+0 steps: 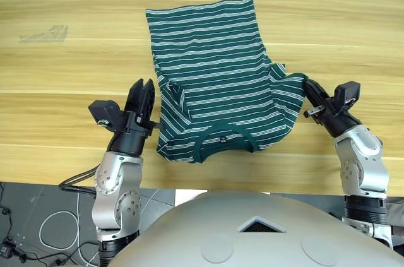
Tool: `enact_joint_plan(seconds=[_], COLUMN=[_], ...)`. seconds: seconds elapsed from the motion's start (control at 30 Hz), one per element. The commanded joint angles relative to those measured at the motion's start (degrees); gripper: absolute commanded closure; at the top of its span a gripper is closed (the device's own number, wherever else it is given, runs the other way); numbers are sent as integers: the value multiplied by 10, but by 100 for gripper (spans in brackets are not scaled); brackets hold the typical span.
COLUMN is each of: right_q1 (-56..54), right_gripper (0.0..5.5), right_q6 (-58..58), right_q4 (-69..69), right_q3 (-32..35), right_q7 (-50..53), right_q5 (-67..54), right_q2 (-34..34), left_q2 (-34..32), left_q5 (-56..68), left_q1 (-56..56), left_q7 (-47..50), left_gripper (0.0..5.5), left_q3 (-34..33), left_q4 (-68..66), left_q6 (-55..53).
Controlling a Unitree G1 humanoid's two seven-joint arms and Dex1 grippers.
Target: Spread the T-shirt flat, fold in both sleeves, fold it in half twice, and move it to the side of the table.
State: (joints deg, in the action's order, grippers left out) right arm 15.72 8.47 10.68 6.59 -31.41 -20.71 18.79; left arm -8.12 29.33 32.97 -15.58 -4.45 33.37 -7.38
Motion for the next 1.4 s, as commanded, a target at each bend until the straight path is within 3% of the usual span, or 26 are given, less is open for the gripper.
enact_joint_plan(seconds=[0.03, 0.4, 0.83, 1.4], right_q1=[11, 46, 50, 81], right_gripper=[548, 548, 548, 264], right_q6=[-12, -124, -133, -63], right_q4=[30, 53, 31, 101], right_q3=[-13, -134, -178, -200], right_q7=[-7, -36, -17, -122], right_q5=[5, 167, 201, 60], right_q2=[0, 52, 45, 74], left_q2=[-1, -1, -1, 3], left_q5=[-6, -8, -14, -23], left_q1=[-1, 3, 8, 3], left_q7=[-1, -1, -5, -5], left_gripper=[440, 440, 440, 440], left_q3=[2, 11, 20, 28], left_q4=[-2, -1, -6, -15], left_q6=[-3, -3, 0, 1])
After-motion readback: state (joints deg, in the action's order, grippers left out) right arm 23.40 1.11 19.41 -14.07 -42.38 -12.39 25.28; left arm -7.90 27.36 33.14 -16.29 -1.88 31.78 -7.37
